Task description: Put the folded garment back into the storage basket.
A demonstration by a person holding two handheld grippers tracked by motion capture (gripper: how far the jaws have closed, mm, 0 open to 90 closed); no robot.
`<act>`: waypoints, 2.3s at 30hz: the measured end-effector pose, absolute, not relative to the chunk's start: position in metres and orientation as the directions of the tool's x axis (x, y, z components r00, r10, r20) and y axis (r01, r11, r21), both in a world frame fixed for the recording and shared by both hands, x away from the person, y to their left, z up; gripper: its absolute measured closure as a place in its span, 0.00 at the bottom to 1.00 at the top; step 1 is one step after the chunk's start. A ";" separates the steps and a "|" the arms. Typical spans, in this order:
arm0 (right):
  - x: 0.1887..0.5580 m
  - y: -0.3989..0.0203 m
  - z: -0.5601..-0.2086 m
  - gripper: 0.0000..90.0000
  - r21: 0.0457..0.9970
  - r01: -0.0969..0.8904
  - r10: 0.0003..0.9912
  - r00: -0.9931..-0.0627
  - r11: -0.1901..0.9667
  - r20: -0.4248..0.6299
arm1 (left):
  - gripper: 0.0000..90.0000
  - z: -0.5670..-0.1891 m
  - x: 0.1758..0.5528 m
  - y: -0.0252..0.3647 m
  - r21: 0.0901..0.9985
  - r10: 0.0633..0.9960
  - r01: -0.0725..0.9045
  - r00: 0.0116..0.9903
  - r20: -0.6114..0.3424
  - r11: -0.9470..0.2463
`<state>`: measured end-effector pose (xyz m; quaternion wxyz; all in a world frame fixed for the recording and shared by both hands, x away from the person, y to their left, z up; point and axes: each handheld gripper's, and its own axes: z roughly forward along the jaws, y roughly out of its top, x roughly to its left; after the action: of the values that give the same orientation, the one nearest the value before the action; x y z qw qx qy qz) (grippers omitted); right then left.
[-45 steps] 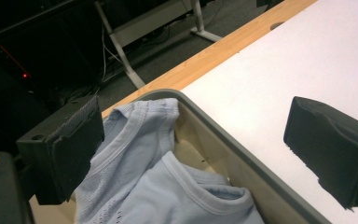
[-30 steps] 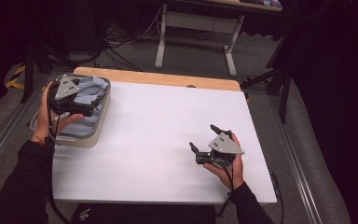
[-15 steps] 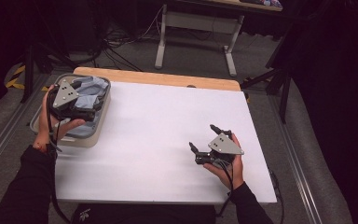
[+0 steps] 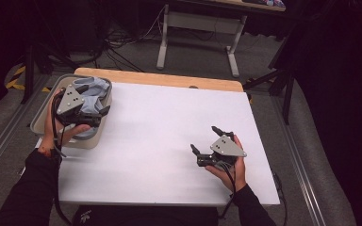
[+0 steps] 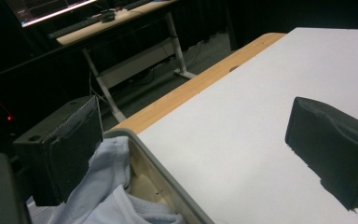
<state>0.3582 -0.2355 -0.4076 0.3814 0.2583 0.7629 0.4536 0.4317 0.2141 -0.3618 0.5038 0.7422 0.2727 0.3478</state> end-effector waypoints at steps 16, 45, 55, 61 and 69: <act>0.356 -0.234 -0.407 0.09 0.890 0.035 0.736 -0.578 0.455 -0.353 | 0.05 -0.357 0.422 0.201 0.942 0.724 0.009 0.642 0.253 -0.337; 0.352 -0.232 -0.404 0.08 0.894 0.022 0.726 -0.592 0.448 -0.349 | 0.04 -0.357 0.410 0.179 0.936 0.668 -0.037 0.691 0.276 -0.349; 0.351 -0.231 -0.404 0.08 0.893 0.015 0.726 -0.589 0.450 -0.355 | 0.04 -0.360 0.407 0.164 0.932 0.641 -0.054 0.711 0.288 -0.358; 0.350 -0.232 -0.403 0.08 0.894 0.013 0.728 -0.587 0.448 -0.356 | 0.04 -0.362 0.403 0.158 0.933 0.625 -0.064 0.726 0.287 -0.354; 0.349 -0.231 -0.404 0.08 0.893 0.014 0.725 -0.589 0.450 -0.356 | 0.04 -0.372 0.395 0.147 0.906 0.589 -0.079 0.736 0.334 -0.415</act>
<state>0.3493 -0.2312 -0.4040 0.3828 0.2430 0.7604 0.4649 0.3949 0.1474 -0.3721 0.5151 0.7763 0.1642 0.3242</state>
